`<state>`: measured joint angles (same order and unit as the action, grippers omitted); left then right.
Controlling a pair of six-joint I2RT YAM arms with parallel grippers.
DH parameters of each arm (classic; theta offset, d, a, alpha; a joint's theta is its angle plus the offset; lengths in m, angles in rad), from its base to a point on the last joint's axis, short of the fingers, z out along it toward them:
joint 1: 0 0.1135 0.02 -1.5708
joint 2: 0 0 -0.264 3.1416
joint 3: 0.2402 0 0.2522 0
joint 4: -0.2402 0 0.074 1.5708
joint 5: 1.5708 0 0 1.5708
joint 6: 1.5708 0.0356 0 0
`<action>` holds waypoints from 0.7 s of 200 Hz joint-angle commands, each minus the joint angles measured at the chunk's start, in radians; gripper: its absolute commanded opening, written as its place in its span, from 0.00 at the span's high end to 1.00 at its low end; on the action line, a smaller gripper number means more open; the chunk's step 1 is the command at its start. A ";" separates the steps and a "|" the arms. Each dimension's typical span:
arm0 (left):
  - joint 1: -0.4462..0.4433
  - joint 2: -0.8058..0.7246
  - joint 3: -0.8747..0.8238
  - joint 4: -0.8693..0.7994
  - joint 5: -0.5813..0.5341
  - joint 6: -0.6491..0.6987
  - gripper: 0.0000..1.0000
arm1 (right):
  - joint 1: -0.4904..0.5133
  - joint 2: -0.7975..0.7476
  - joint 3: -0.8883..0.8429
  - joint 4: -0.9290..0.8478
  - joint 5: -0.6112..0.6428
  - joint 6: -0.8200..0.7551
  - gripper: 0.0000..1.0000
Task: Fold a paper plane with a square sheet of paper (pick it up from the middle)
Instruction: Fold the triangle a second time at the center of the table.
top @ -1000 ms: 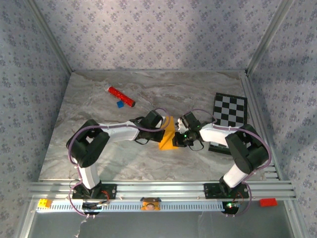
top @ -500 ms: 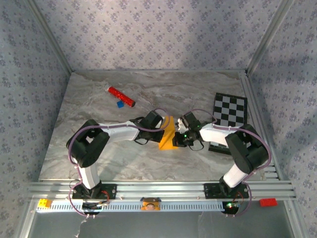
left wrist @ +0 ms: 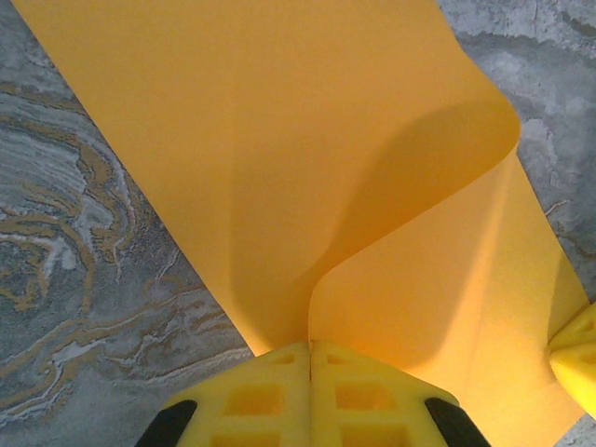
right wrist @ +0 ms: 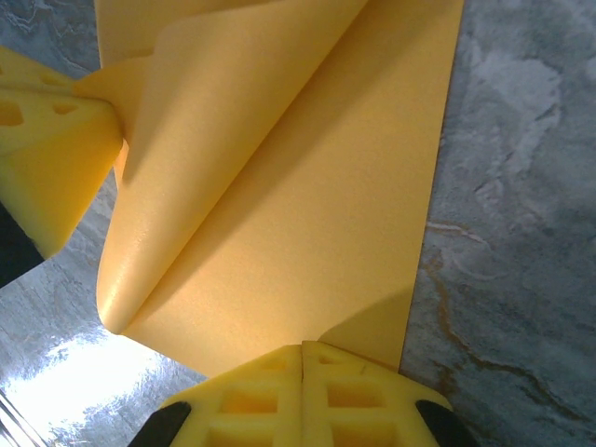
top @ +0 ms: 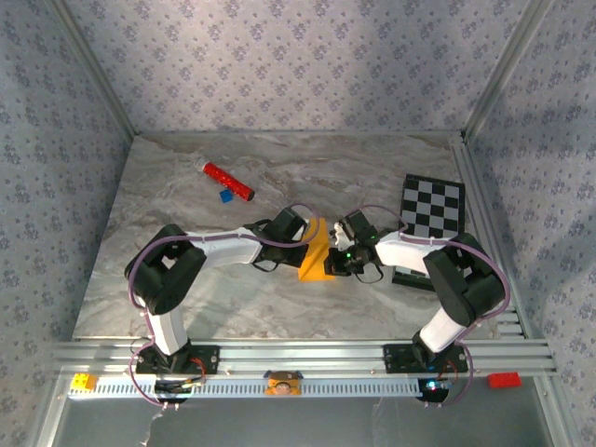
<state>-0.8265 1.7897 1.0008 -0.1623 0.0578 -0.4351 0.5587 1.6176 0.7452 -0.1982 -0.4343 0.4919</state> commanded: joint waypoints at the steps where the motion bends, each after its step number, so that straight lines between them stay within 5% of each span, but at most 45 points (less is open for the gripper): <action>1: 0.004 0.014 0.026 -0.028 -0.012 0.006 0.97 | -0.005 0.035 -0.005 -0.075 0.040 -0.012 0.95; 140: 0.003 0.030 0.039 -0.029 -0.027 0.018 0.97 | -0.005 0.037 -0.006 -0.075 0.039 -0.012 0.94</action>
<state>-0.8265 1.8038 1.0157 -0.1696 0.0505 -0.4339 0.5587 1.6176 0.7452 -0.1978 -0.4343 0.4919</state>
